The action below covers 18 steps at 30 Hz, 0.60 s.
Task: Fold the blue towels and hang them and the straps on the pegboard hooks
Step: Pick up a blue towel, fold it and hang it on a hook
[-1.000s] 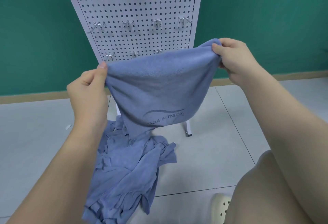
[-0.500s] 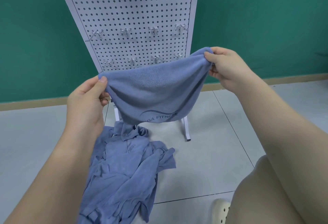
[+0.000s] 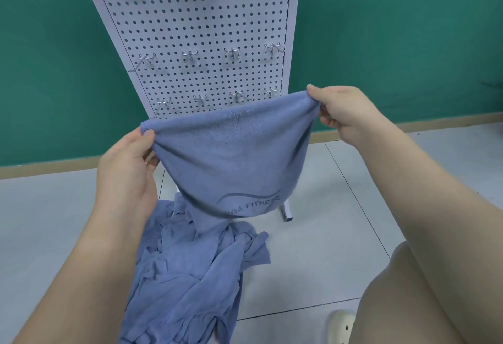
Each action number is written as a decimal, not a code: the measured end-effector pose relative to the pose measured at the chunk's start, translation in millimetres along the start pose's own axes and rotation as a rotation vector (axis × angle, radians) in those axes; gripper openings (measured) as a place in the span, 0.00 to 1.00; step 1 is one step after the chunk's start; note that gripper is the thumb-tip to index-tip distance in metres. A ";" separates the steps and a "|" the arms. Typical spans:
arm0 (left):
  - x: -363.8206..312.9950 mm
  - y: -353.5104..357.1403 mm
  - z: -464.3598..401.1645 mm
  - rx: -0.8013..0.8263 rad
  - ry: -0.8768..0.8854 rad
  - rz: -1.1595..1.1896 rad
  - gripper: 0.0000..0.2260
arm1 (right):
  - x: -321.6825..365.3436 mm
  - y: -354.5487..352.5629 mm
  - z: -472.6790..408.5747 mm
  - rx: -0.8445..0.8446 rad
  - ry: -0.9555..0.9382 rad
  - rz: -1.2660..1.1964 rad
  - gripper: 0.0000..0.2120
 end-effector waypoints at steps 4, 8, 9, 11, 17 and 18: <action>-7.0 0.9 3.3 -0.023 0.085 0.003 0.10 | 0.9 0.8 2.0 0.008 0.050 -0.076 0.11; -8.5 -1.8 1.2 -0.040 0.169 -0.030 0.10 | 2.8 4.2 2.2 0.148 0.108 -0.305 0.11; -9.0 -3.0 0.3 -0.052 0.192 -0.040 0.11 | 3.7 4.9 2.2 0.169 0.102 -0.340 0.12; -11.2 -4.5 0.1 -0.082 0.239 -0.071 0.13 | 5.7 6.5 3.0 0.200 0.056 -0.366 0.10; -17.4 -7.8 2.5 -0.191 0.260 -0.141 0.07 | 6.7 9.6 8.1 0.223 -0.138 -0.202 0.05; -17.1 -9.3 1.1 -0.217 0.249 -0.151 0.07 | 6.6 9.7 8.9 0.188 -0.154 -0.164 0.05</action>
Point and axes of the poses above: each hand's wrist, its own z-axis away from the middle knuckle, its own y-axis out of the palm, x = y × z, the point moved 2 cm from there along -z, towards the middle knuckle, and after that the axes turned 10 degrees about y, right-handed, at the moved point
